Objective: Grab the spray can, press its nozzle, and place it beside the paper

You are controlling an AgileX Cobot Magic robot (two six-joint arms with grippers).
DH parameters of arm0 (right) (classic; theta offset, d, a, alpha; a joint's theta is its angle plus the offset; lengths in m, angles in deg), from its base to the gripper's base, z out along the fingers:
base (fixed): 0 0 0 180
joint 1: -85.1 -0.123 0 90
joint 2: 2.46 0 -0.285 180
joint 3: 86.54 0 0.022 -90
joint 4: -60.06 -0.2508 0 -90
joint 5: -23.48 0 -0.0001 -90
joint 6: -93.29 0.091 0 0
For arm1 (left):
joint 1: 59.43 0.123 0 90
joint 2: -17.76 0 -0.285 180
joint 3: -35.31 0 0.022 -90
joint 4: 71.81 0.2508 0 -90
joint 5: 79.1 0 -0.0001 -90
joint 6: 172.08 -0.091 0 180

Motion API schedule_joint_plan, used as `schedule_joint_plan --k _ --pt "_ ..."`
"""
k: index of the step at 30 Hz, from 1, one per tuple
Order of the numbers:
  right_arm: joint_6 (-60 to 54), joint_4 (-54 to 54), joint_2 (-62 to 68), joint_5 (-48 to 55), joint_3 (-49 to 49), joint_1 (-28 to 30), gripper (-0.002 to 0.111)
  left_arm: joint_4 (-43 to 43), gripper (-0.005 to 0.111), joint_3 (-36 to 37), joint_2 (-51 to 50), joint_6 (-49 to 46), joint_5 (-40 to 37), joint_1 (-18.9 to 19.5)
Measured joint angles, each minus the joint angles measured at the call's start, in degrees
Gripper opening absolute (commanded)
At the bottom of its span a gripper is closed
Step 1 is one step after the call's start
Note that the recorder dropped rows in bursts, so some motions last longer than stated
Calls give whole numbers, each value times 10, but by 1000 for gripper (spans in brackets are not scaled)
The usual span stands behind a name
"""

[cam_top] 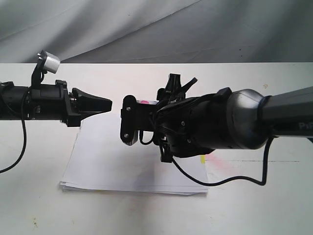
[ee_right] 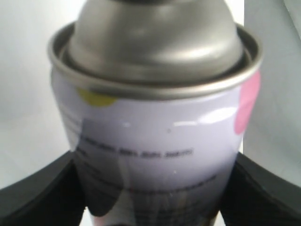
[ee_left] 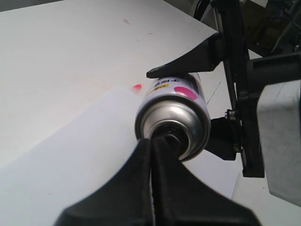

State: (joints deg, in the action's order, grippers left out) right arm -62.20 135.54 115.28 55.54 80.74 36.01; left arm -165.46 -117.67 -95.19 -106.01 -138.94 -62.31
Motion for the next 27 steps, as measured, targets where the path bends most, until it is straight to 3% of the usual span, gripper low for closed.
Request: schedule_joint_plan --k 21,27 --pt "45 -4 -31 2 0 0 0 -3 0 0 0 10 0 0" --pt "70 -80 -96 -33 0 15 0 -8 0 0 0 10 0 0"
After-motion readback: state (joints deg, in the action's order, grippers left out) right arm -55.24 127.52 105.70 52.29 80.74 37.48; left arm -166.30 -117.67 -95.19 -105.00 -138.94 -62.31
